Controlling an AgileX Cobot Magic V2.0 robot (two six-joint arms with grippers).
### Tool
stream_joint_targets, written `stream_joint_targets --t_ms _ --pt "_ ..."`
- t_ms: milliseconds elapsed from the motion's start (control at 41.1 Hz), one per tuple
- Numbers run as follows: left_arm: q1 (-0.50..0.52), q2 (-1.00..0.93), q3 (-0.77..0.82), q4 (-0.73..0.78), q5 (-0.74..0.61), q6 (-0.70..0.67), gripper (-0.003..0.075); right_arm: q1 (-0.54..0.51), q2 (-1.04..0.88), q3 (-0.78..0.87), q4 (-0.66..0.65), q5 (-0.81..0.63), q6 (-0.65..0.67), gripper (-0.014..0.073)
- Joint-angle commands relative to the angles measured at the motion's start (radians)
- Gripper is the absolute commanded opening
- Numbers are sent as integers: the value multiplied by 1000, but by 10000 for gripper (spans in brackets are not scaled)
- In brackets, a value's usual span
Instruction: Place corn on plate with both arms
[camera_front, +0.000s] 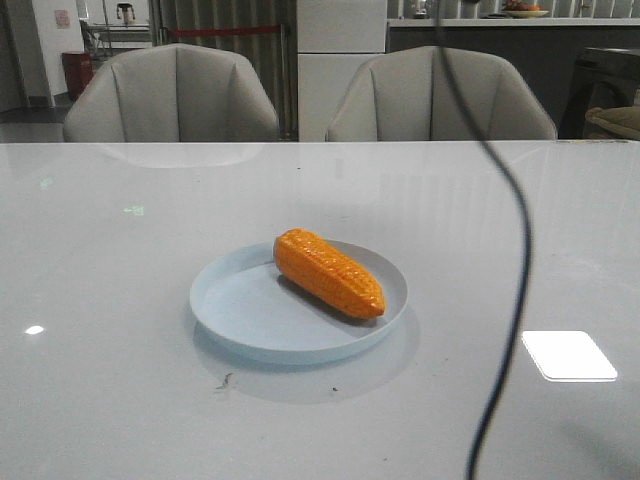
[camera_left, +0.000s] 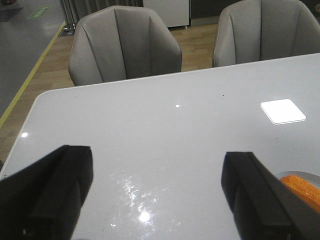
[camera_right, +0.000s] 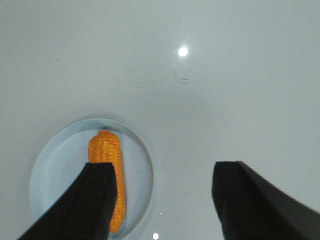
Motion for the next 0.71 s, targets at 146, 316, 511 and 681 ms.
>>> stream_joint_targets --t_ms 146,316,511,681 --pt "-1 -2 -28 7 -74 -9 580 -206 -307 127 -55 -27 -5 520" --pt "-1 2 -18 39 -74 -9 580 -322 -531 313 -99 -96 -9 520" --pt "-1 2 43 69 -74 -9 580 -367 -769 559 -153 -217 -9 520" --pt "-1 2 91 69 -77 -9 580 -363 -913 765 -153 -235 -9 520"
